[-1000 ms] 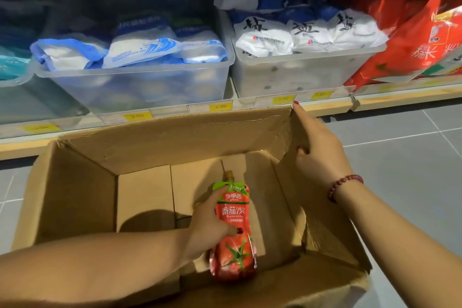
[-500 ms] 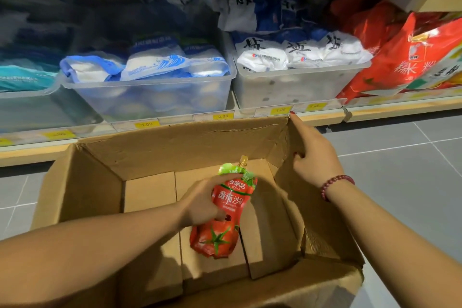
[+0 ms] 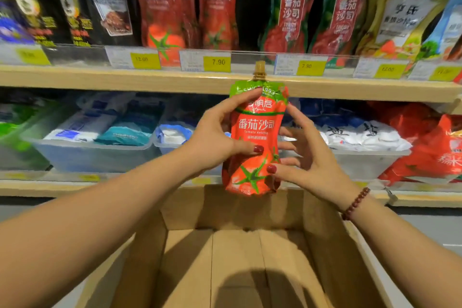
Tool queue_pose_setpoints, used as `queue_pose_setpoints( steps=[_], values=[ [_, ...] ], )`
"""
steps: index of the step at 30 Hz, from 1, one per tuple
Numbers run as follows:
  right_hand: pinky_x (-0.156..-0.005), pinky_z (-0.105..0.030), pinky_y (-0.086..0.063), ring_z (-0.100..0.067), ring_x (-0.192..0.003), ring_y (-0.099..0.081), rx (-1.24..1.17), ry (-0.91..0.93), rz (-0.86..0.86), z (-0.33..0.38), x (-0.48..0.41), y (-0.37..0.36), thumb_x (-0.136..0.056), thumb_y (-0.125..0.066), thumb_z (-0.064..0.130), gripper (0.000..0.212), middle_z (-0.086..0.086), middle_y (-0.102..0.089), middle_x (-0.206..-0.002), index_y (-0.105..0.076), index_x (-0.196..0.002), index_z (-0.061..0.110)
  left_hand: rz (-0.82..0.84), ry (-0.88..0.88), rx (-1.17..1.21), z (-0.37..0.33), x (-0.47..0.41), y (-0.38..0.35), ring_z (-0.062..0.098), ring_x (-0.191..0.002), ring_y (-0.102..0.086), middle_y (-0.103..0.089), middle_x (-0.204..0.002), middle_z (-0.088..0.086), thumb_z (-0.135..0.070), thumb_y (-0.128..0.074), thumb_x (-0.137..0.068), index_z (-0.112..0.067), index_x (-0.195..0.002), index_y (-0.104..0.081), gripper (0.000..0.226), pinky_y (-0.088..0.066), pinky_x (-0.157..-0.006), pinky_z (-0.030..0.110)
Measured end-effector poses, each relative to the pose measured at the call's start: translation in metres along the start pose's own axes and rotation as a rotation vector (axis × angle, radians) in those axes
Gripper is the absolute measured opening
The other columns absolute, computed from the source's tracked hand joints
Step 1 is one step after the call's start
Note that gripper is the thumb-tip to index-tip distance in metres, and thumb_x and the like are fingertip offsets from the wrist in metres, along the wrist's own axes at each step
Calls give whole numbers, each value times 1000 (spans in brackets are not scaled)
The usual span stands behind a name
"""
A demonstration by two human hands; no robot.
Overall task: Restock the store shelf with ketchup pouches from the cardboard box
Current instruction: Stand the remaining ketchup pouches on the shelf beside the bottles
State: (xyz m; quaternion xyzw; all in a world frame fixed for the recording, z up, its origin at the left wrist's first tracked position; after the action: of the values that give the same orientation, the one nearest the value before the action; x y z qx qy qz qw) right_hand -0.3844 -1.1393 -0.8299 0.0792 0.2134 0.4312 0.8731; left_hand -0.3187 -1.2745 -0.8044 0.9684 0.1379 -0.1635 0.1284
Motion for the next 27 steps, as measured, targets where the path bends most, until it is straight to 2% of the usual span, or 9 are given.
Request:
queue_pose_setpoints(
  steps=[2,5,9,13,15,18,22,24,27],
  values=[
    [-67,-20,-52,-8,-97,-64,2,57,16,26,-25,-7,-64,-78,28,103,-1,-59,-117,-14,-144,45,-30,-41,8,-22,-13,20,5,-103,-62,-56,-126,-10,10,-79,-63,-34,-129,-51,84,-54,-73,22],
    [-68,-20,-53,-10,-93,-66,-28,108,12,58,-58,-10,-64,-78,29,103,0,-65,-108,-15,-143,46,-85,-93,-11,-54,-29,48,3,-96,-64,-59,-123,-8,17,-75,-60,-31,-128,-52,87,-54,-72,22],
    [-74,-23,-53,-11,-93,-66,6,191,-23,97,-102,-12,-65,-82,21,92,-2,-63,-111,-30,-140,31,-144,-182,-116,-95,-44,77,0,-91,-63,-60,-119,-5,22,-73,-59,-22,-131,-51,87,-55,-69,21],
    [-63,-15,-50,-2,-78,-67,60,196,-41,122,-141,-17,-67,-81,4,70,-4,-66,-101,-44,-124,17,-202,-167,-165,-117,-59,105,7,-84,-66,-61,-114,-4,21,-71,-61,-25,-130,-52,85,-59,-72,32],
    [-59,-12,-49,1,-73,-66,66,183,-26,130,-156,-18,-67,-81,2,63,-3,-65,-97,-46,-118,14,-220,-154,-195,-122,-67,117,11,-85,-67,-62,-111,-3,18,-73,-61,-32,-128,-53,86,-59,-70,35],
    [-57,-11,-48,4,-65,-64,79,172,-24,135,-172,-17,-67,-80,3,59,0,-64,-93,-46,-113,16,-212,-146,-204,-121,-78,129,16,-93,-68,-59,-119,3,12,-77,-63,-40,-127,-52,86,-58,-70,32],
    [-59,-13,-51,2,-75,-66,139,186,-67,137,-187,-9,-67,-82,10,58,2,-64,-99,-46,-111,22,-206,-184,-193,-113,-86,138,13,-98,-67,-57,-120,0,-3,-75,-74,-49,-132,-37,83,-57,-72,26],
    [-60,-13,-52,0,-78,-66,185,204,-105,140,-195,0,-67,-82,12,58,4,-64,-98,-45,-111,23,-317,-191,-219,-108,-86,154,9,-93,-66,-58,-113,-4,-17,-72,-79,-53,-130,-29,76,-55,-73,24],
    [-60,-15,-52,-2,-74,-65,225,218,-185,147,-209,14,-67,-82,12,58,5,-63,-94,-44,-109,23,-456,-132,-402,-93,-85,174,5,-91,-61,-62,-101,-6,-26,-64,-86,-36,-125,-43,45,-51,-81,30]
  ],
)
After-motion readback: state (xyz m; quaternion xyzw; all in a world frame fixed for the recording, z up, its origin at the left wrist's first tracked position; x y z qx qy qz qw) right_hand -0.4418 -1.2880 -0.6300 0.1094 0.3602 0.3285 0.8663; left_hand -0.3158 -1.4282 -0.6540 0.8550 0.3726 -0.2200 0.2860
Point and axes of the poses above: each hand's wrist, its own x-axis away from the middle knuckle, its own y-axis out of the back of the hand, z = x × y, the point moved 8 cm from there along -x, towards the middle knuckle
